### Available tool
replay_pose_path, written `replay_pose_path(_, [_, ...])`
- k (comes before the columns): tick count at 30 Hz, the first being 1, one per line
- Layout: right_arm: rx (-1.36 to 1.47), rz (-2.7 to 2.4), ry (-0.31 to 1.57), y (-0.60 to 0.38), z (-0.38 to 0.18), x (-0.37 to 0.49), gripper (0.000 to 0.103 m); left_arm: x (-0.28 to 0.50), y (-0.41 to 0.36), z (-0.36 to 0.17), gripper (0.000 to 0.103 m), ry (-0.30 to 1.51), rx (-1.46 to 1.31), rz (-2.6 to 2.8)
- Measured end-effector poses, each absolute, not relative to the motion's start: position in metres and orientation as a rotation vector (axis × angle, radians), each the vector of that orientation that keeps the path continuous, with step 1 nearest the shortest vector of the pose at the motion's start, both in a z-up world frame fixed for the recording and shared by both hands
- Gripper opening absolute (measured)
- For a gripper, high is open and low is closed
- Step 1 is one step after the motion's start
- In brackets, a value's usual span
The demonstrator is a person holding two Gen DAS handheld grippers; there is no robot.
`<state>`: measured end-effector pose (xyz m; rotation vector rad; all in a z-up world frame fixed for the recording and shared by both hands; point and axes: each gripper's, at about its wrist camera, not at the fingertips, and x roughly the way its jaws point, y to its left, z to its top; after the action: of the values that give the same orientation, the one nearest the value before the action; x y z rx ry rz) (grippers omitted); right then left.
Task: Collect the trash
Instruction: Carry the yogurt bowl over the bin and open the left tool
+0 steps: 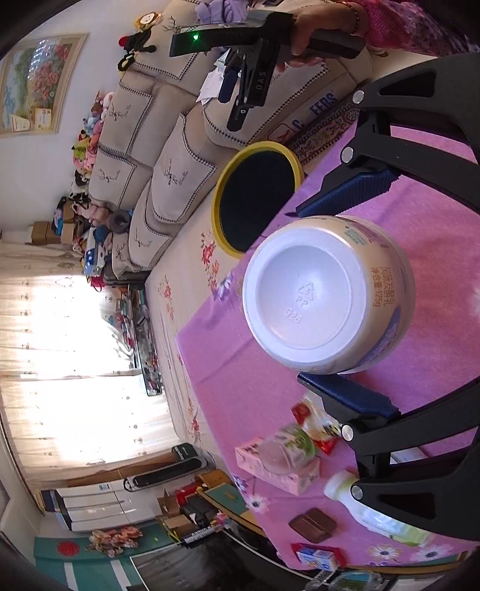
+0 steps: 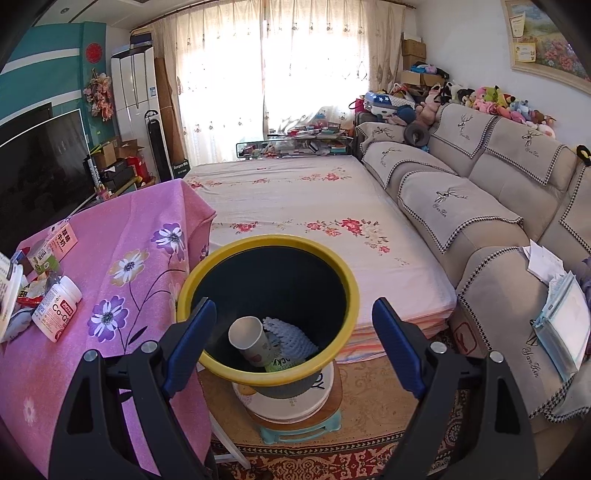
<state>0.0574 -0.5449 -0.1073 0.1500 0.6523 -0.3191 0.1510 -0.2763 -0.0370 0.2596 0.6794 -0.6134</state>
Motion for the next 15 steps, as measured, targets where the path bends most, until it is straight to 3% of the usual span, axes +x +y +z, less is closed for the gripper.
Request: replay_pose_path(15, [0.222,-0.445,0.651,-0.614,-0.117,0.021,0.082,0.219,-0.475,-0.057,0.082,0.722,0.351,-0.829])
